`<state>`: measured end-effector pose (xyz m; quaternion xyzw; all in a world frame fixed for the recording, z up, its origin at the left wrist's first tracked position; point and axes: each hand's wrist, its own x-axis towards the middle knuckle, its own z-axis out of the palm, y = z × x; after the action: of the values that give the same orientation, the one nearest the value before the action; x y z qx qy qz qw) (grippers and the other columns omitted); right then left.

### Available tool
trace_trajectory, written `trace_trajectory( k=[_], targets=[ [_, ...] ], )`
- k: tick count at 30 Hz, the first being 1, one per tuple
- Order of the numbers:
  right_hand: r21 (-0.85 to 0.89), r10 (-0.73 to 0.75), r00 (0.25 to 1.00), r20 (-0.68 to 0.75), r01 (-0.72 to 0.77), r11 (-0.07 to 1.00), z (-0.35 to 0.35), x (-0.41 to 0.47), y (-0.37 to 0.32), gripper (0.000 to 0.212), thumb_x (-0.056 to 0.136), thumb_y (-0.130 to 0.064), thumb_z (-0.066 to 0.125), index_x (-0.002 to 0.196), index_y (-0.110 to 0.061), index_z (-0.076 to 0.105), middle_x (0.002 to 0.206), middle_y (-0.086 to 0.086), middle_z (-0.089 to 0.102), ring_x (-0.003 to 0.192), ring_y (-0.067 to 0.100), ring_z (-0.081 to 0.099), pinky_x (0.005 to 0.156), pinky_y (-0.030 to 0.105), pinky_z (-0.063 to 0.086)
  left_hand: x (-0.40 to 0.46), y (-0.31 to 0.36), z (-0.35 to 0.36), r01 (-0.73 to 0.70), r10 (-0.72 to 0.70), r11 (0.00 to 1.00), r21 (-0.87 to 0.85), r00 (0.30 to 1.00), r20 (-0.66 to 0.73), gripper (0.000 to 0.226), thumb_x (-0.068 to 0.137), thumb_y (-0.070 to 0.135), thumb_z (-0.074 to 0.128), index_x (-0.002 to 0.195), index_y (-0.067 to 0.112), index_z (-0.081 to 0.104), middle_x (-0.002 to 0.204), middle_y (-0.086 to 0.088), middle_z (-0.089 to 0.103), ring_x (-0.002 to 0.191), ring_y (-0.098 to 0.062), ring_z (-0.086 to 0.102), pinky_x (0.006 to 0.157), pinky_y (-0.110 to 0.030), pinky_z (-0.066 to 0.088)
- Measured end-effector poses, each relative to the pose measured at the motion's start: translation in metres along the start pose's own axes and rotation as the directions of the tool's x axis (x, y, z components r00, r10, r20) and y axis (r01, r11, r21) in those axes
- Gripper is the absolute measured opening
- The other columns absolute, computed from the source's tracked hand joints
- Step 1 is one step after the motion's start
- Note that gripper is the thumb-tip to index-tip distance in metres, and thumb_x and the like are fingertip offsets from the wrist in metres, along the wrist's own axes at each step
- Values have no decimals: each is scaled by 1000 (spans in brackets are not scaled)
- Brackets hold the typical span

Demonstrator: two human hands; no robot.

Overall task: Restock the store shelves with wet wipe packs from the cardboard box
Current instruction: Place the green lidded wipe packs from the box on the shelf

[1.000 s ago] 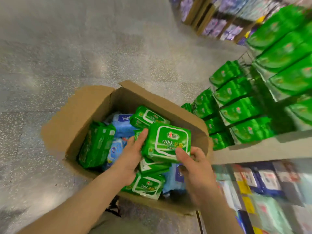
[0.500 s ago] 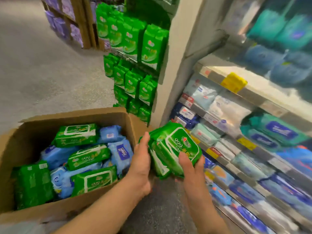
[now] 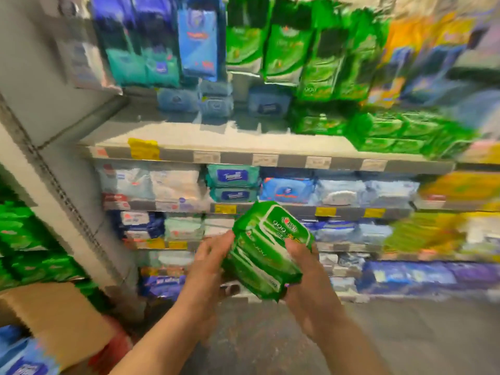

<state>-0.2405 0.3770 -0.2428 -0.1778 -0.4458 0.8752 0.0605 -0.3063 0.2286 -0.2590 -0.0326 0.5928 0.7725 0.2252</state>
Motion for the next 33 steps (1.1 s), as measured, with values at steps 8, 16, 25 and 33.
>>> trace_trajectory(
  k=[8, 16, 25, 33],
  targets=[
    [-105, -64, 995, -71, 56, 993, -57, 31, -73, 71, 80, -40, 71, 144, -15, 50, 133, 18, 67, 120, 40, 66, 96, 65, 53, 57, 43, 85, -14, -42, 986, 164, 942, 333, 63, 67, 58, 82, 124, 42, 60, 102, -8, 75, 84, -29, 76, 57, -36, 55],
    [-419, -191, 964, -185, 98, 903, -88, 105, -142, 65, 66, -56, 80, 126, -40, 60, 127, 2, 72, 117, 32, 69, 104, 66, 47, 154, 58, 154, 101, -134, 991, 92, 845, 518, 55, 76, 51, 74, 125, 31, 58, 105, -8, 77, 84, -32, 75, 57, -42, 60],
    [-673, -330, 928, -174, 132, 728, -113, 158, -198, 86, 50, -87, 76, 127, -57, 49, 120, -23, 71, 113, 4, 68, 101, 43, 52, 231, 71, 223, 124, -177, 983, 138, 840, 512, 22, 94, 42, 60, 106, 24, 57, 64, -4, 61, 41, -20, 52, 33, -19, 33],
    [-604, -229, 958, -172, 81, 793, -180, 209, -269, 55, 67, -62, 80, 116, -39, 69, 112, -2, 78, 107, 22, 73, 97, 50, 56, 273, 66, 287, 20, -135, 971, 238, 869, 475, 75, 57, 74, 77, 114, 26, 65, 84, -16, 70, 55, -26, 61, 48, -32, 47]
  ],
)
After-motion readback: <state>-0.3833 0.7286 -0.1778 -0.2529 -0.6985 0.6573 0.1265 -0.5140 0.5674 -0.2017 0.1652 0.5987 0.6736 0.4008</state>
